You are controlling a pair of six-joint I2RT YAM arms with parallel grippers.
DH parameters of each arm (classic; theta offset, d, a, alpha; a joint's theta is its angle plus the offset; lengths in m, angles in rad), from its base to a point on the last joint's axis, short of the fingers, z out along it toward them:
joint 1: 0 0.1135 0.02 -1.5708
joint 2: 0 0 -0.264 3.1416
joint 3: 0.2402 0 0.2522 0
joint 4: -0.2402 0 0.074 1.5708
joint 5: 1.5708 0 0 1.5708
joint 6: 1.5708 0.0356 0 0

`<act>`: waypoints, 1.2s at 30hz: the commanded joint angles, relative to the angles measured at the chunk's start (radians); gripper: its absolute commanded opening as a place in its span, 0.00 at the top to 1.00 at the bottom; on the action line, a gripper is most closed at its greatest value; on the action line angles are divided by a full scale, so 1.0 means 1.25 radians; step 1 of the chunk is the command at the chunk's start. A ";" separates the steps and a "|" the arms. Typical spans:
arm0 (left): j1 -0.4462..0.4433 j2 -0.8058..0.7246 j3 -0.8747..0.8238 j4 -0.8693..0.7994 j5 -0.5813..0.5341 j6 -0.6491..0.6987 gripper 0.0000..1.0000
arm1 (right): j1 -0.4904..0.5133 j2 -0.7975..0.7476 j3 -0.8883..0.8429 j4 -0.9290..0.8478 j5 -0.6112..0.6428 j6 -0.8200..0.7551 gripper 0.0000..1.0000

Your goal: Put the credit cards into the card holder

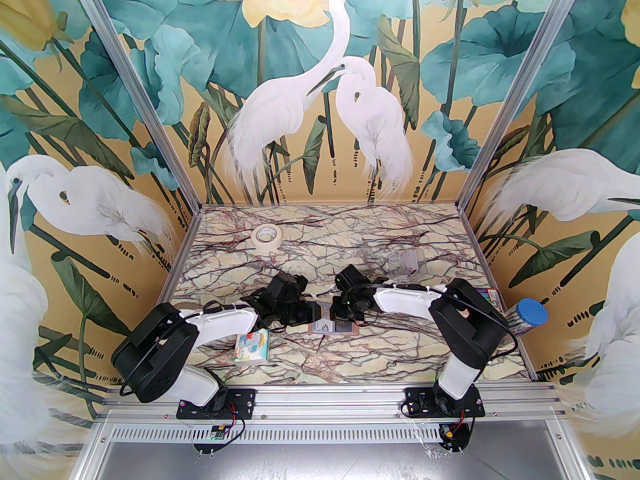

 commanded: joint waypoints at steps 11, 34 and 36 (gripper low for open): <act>-0.010 0.025 0.009 0.075 0.056 -0.029 0.69 | 0.006 0.011 0.006 -0.011 0.003 0.001 0.91; -0.039 0.037 0.026 0.145 0.091 -0.081 0.65 | -0.054 -0.262 -0.205 0.155 0.090 0.078 0.79; -0.046 0.043 0.036 0.144 0.091 -0.081 0.65 | -0.073 -0.295 -0.234 0.172 0.097 0.097 0.79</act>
